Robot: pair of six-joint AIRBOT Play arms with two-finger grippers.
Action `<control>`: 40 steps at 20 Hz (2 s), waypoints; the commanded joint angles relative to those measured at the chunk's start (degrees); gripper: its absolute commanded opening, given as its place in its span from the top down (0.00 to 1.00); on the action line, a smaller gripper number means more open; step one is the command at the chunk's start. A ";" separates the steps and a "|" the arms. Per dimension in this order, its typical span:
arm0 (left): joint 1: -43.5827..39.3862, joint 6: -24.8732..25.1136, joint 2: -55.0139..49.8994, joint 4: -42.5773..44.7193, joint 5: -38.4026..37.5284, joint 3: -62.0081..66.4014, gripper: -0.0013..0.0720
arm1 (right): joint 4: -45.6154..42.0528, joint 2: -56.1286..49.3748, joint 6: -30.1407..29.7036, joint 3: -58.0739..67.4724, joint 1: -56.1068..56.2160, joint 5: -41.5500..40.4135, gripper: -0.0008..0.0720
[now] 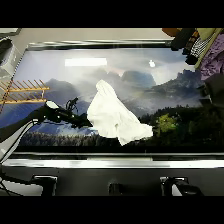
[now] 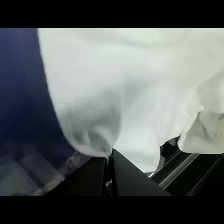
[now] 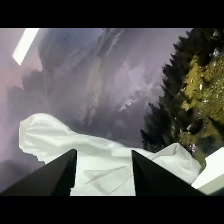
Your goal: Fold the clothes and pants, and hang the long-sleeved shirts on hangers.
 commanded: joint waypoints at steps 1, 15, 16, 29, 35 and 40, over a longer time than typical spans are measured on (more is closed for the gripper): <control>0.31 0.09 0.04 -0.46 -2.12 0.07 0.96 | 30.69 -12.17 -28.72 0.04 -21.03 -5.53 0.39; 0.28 0.02 1.07 -3.02 -3.04 1.86 0.96 | 28.83 -28.89 -61.72 -31.85 -3.39 7.54 0.41; 0.28 0.02 1.14 -3.02 -3.04 1.86 0.96 | 28.83 -29.99 -62.14 -31.91 -1.99 8.22 0.41; 0.50 -0.39 4.17 -2.51 -2.95 2.38 0.96 | 32.24 -28.11 -62.49 -31.06 2.10 14.80 0.95; 4.94 -1.92 16.17 3.52 -1.95 16.41 0.97 | 32.22 -6.14 -61.96 -16.74 2.10 12.24 0.95; 8.79 -10.49 29.38 17.11 5.07 39.17 0.97 | 32.17 8.15 -61.42 4.15 2.10 13.20 0.95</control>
